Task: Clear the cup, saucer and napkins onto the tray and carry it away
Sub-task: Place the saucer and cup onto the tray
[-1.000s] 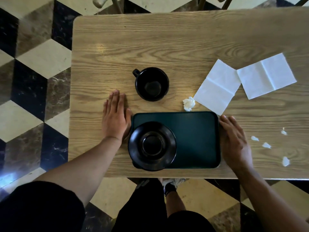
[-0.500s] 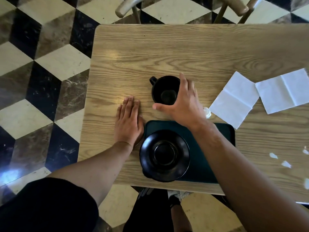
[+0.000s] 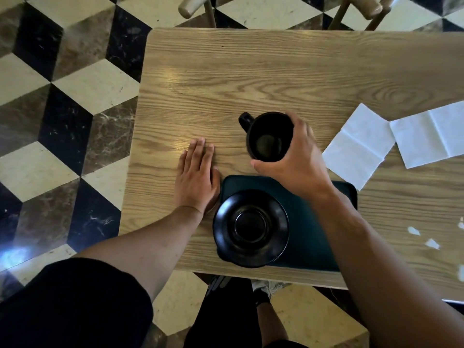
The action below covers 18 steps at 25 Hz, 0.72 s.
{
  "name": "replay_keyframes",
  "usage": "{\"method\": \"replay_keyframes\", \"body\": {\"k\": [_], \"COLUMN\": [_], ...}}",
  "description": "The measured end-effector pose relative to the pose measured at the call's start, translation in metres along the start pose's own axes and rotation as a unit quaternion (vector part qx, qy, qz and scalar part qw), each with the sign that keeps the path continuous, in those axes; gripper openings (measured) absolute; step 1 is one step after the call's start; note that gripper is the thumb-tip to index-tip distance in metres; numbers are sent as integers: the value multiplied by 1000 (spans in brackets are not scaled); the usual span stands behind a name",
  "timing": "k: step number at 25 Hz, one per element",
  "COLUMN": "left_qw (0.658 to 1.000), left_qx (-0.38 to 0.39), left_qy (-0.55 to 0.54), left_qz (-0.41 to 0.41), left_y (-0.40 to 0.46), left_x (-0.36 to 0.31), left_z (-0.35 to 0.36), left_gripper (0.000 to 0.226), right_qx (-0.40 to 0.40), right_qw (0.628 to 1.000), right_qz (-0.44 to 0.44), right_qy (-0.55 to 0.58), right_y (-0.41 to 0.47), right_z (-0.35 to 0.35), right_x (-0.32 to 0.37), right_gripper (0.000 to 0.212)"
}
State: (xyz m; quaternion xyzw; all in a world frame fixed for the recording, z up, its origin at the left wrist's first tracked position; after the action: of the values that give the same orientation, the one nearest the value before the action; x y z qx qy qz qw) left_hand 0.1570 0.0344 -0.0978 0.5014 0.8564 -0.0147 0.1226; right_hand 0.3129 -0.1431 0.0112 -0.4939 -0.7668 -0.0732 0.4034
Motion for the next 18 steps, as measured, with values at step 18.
{"method": "replay_keyframes", "body": {"k": [18], "left_qw": [1000], "left_qx": [-23], "left_qy": [-16], "left_qz": [4], "left_y": [-2], "left_x": [1], "left_z": [2], "left_gripper": [53], "right_qx": [68], "right_qw": [996], "right_qz": [-2], "right_qy": [-58], "right_y": [-88], "right_z": [-45], "right_x": [-63], "right_gripper": [118]}}
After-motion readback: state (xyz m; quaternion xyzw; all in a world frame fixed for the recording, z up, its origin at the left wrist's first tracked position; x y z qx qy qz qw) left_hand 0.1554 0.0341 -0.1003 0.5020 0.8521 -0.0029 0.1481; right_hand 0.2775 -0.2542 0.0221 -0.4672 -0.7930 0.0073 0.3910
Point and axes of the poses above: each hand's wrist, its own y-axis towards the middle knuckle, its own z-axis out of the palm, x = y × z, the point moved 1 cm from there along y, towards the middle knuckle, and after that the axes turned 2 degrees about -y, right-handed, at the moved point
